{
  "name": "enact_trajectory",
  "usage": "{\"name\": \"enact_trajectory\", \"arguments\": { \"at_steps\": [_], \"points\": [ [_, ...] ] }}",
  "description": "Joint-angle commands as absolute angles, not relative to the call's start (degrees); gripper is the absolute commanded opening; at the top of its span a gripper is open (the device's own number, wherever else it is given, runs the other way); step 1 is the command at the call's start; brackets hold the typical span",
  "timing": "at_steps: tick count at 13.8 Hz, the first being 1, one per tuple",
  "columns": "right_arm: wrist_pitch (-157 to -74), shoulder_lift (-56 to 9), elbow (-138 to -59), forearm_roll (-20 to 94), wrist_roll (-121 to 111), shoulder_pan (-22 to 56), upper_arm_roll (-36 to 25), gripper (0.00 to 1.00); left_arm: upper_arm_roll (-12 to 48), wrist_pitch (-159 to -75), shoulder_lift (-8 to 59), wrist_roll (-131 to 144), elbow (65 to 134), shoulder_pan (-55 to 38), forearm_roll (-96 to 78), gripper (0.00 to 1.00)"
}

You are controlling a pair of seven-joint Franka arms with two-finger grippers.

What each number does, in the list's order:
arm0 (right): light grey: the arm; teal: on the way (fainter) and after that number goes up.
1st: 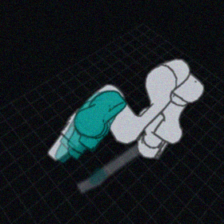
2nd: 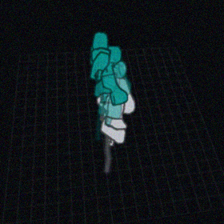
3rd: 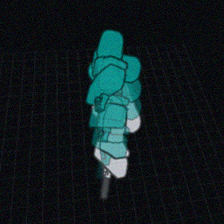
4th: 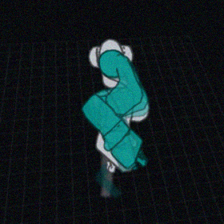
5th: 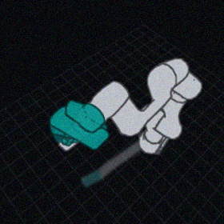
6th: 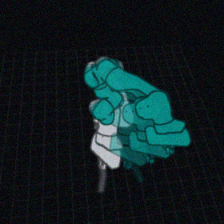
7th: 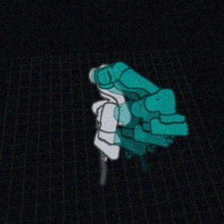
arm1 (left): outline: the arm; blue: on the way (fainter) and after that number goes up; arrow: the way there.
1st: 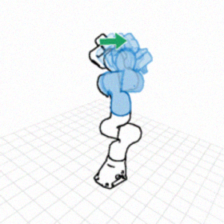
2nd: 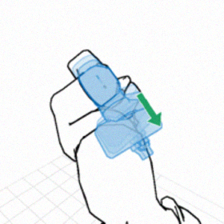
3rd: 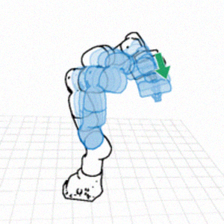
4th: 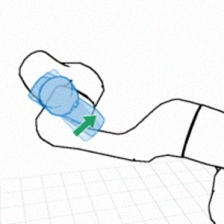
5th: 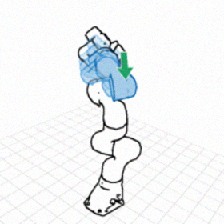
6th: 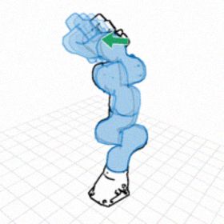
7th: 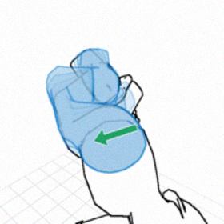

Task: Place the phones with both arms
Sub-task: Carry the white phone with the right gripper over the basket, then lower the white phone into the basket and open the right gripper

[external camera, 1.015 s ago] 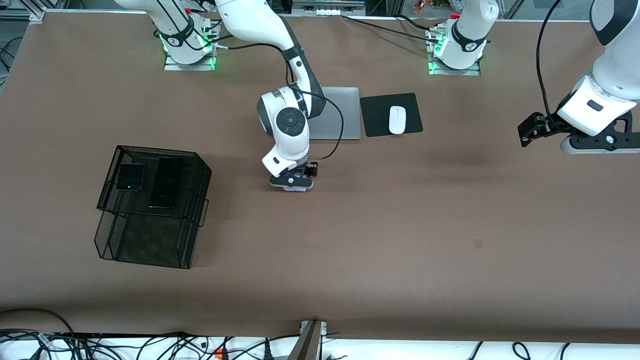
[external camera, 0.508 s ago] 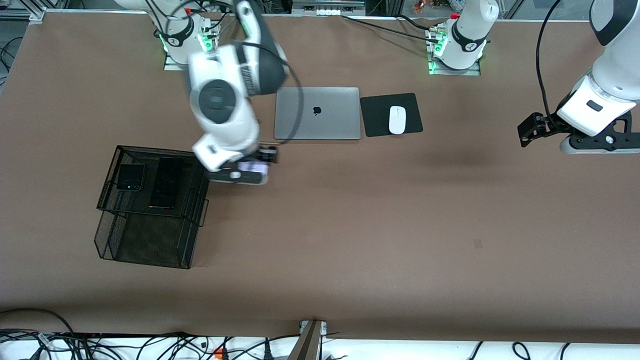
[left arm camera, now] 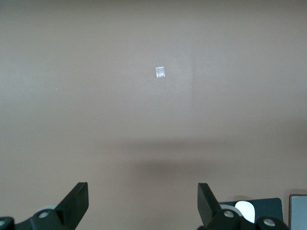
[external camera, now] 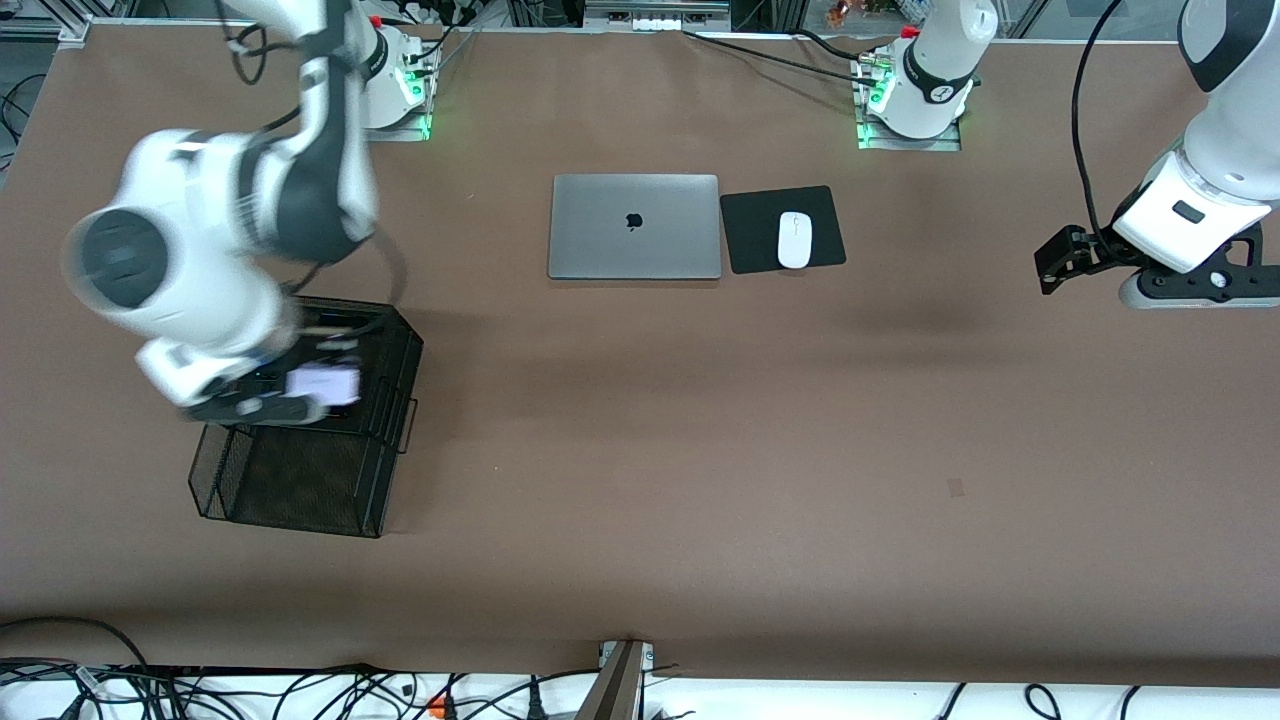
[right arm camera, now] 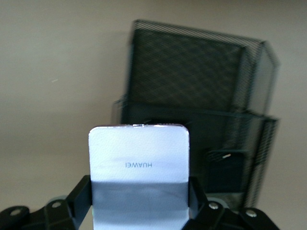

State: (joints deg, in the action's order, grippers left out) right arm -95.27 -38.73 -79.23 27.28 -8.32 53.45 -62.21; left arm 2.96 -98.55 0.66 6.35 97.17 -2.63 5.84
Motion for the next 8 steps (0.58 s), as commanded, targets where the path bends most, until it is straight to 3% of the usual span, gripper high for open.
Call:
{"name": "enact_trajectory", "arguments": {
  "at_steps": [1, 4, 8],
  "points": [
    [-95.8, -43.3, -70.6, 28.5, -11.0, 42.5, -55.9, 0.00, 2.4, -97.9, 1.1, 6.1, 96.1, -3.3, 4.7, 1.00],
    [-99.4, -44.9, -66.7, 28.0, -11.2, 30.9, -44.9, 0.00, 2.4, -97.9, 1.1, 6.1, 96.1, -3.3, 4.7, 1.00],
    [-107.0, -49.8, -66.9, 28.5, -14.1, 28.6, -41.9, 0.00, 2.4, -97.9, 1.1, 6.2, 96.0, -3.3, 4.7, 1.00]
  ]
}}
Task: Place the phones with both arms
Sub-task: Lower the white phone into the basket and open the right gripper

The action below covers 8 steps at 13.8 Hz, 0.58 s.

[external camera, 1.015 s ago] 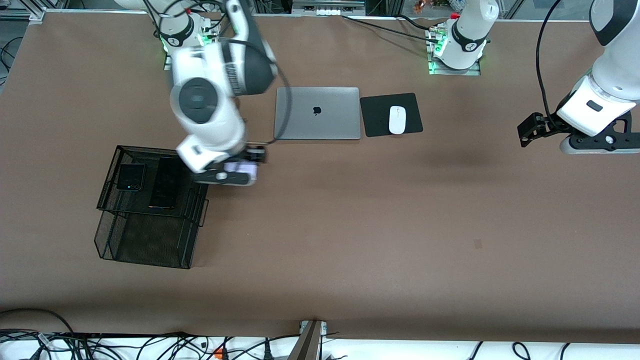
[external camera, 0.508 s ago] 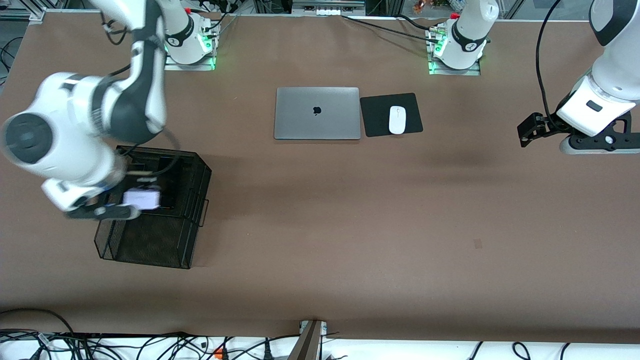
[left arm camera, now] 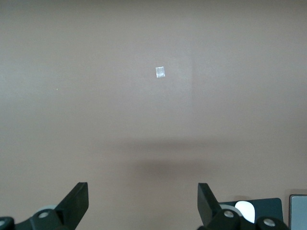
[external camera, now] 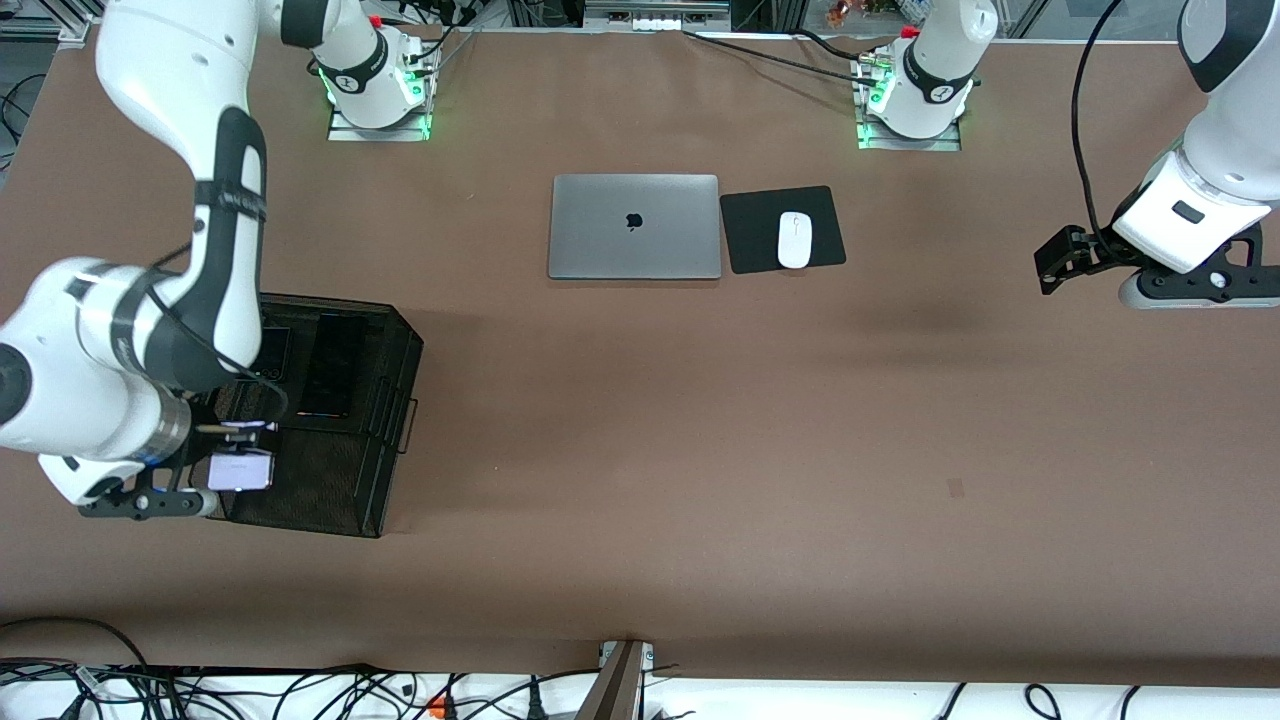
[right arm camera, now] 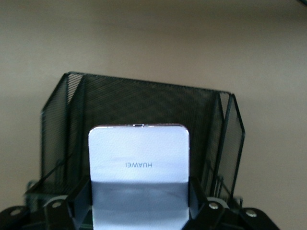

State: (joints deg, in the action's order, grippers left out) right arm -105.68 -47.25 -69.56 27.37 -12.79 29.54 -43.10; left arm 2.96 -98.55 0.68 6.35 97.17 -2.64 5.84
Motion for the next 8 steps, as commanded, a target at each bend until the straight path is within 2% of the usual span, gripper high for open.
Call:
{"name": "enact_trajectory", "arguments": {
  "at_steps": [1, 3, 6, 7, 8],
  "points": [
    [-108.4, -50.6, -67.1, 28.6, -14.1, 28.1, -41.1, 0.00, 2.4, -97.9, 1.1, 6.1, 96.1, -3.3, 4.7, 1.00],
    [-110.7, -51.8, -68.7, 28.7, -14.0, 26.7, -38.2, 0.00, 2.4, -97.9, 1.1, 6.2, 96.1, -3.3, 4.7, 1.00],
    [-115.8, -51.9, -72.0, 28.7, -14.1, 25.4, -35.2, 0.06, 2.4, -97.9, 1.1, 6.1, 96.1, -3.3, 4.7, 1.00],
    [-116.0, -51.9, -72.1, 28.7, -13.9, 24.8, -34.6, 0.29, 2.4, -97.9, 1.1, 6.1, 96.1, -3.3, 4.7, 1.00],
    [-116.0, -52.2, -72.1, 28.7, -13.8, 24.7, -34.3, 0.81, 2.4, -97.9, 1.1, 6.1, 96.1, -3.3, 4.7, 1.00]
  ]
}}
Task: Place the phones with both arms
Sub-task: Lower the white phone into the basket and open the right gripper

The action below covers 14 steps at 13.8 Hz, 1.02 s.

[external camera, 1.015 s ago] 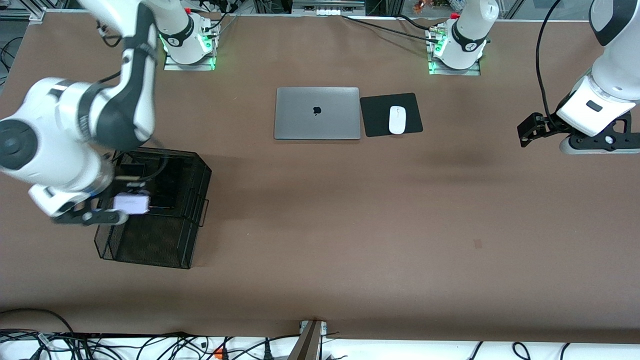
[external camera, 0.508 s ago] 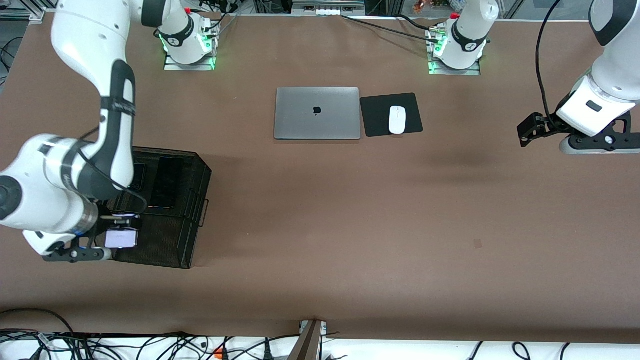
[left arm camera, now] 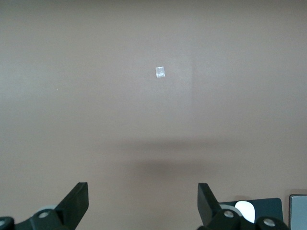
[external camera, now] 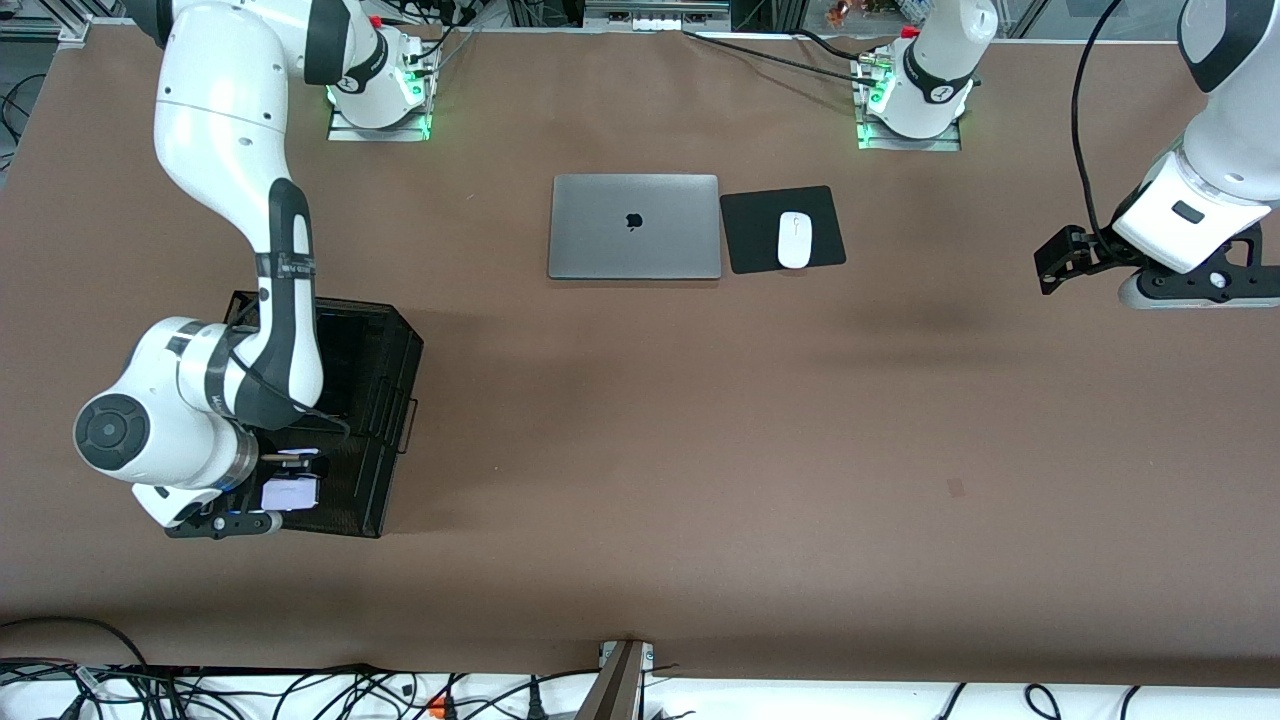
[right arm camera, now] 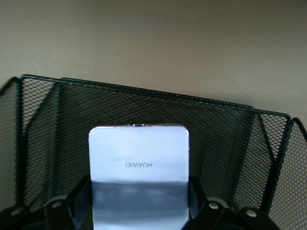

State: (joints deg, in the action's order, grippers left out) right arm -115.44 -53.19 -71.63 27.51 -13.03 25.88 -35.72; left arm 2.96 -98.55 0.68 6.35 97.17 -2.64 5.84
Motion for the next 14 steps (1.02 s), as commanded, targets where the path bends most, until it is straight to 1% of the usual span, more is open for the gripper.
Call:
{"name": "enact_trajectory", "arguments": {
  "at_steps": [1, 3, 7, 8, 10, 11, 14],
  "points": [
    [-116.0, -52.2, -72.1, 28.7, -13.9, 24.7, -34.3, 1.00, 2.4, -97.8, 1.1, 6.1, 96.1, -3.3, 4.7, 1.00],
    [-113.8, -50.5, -71.7, 28.6, -14.0, 24.4, -34.5, 1.00, 2.4, -97.8, 1.1, 6.1, 96.1, -3.3, 4.7, 1.00],
    [-103.7, -43.9, -71.5, 27.5, -14.1, 25.5, -36.8, 1.00, 2.4, -97.8, 1.1, 6.1, 96.1, -3.3, 4.7, 1.00],
    [-100.6, -42.2, -71.5, 26.1, -14.1, 25.6, -37.4, 1.00, 2.4, -97.8, 1.1, 6.1, 96.1, -3.3, 4.7, 1.00],
    [-97.2, -38.5, -72.1, 20.8, -13.7, 27.1, -37.5, 1.00, 2.4, -97.8, 1.1, 6.1, 96.1, -3.3, 4.7, 1.00],
    [-95.5, -36.7, -72.8, 19.9, -13.5, 27.5, -37.5, 1.00, 2.4, -97.8, 1.1, 6.1, 96.1, -3.3, 4.7, 1.00],
    [-95.0, -30.3, -77.5, 16.1, -13.3, 30.1, -37.6, 1.00, 2.4, -97.8, 1.1, 6.1, 96.1, -3.3, 4.7, 1.00]
  ]
}}
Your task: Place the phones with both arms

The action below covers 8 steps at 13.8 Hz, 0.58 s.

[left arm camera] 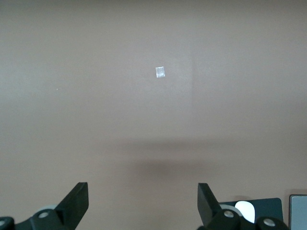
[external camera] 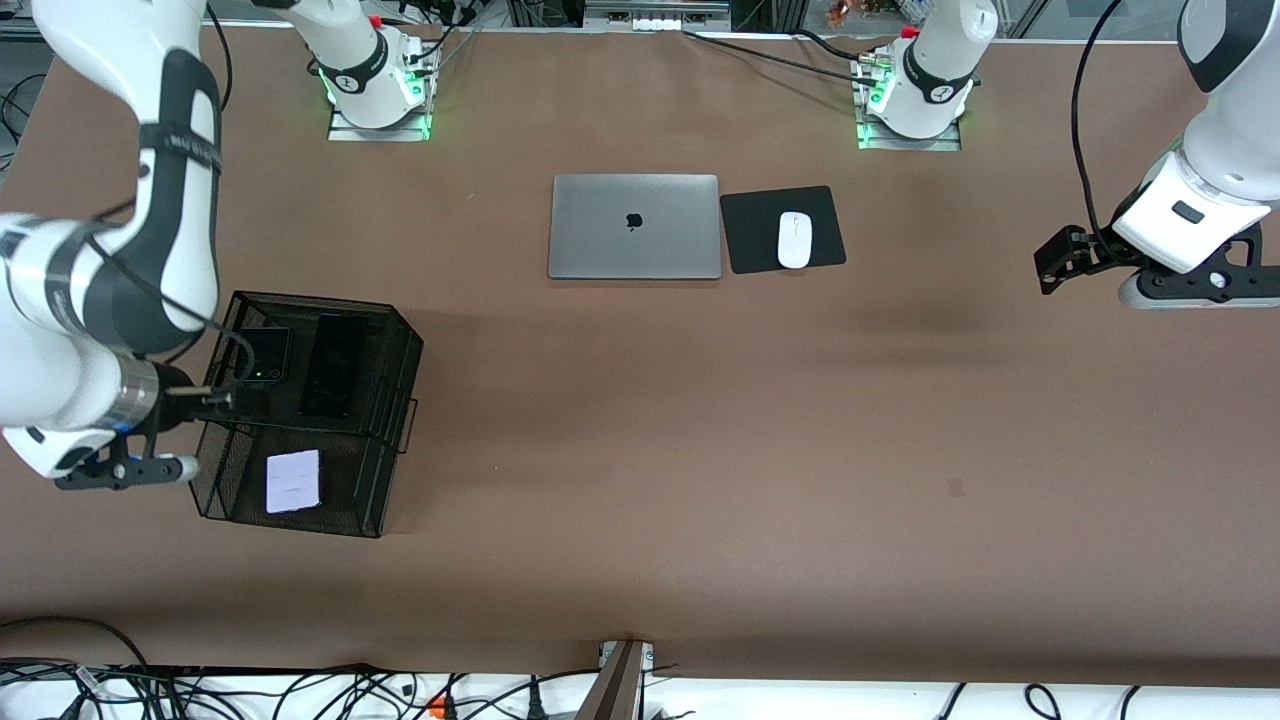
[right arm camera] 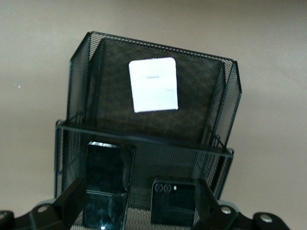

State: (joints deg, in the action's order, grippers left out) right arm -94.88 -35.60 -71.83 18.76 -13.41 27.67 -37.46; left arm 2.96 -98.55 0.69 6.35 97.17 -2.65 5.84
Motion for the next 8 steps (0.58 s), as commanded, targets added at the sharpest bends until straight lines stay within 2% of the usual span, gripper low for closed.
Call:
{"name": "enact_trajectory", "arguments": {
  "at_steps": [1, 5, 8],
  "points": [
    [-95.2, -28.8, -79.0, 14.5, -13.1, 31.4, -37.8, 1.00, 2.4, -97.8, 1.1, 6.1, 96.1, -3.3, 4.7, 1.00],
    [-96.1, -20.2, -86.4, 8.7, -10.0, 33.0, -37.6, 1.00, 2.4, -97.8, 1.1, 6.1, 96.1, -3.3, 4.7, 1.00],
    [-97.8, -12.4, -92.3, 1.5, -7.1, 28.3, -29.9, 1.00, 2.4, -97.7, 1.1, 6.1, 96.1, -3.3, 4.7, 1.00]
  ]
}}
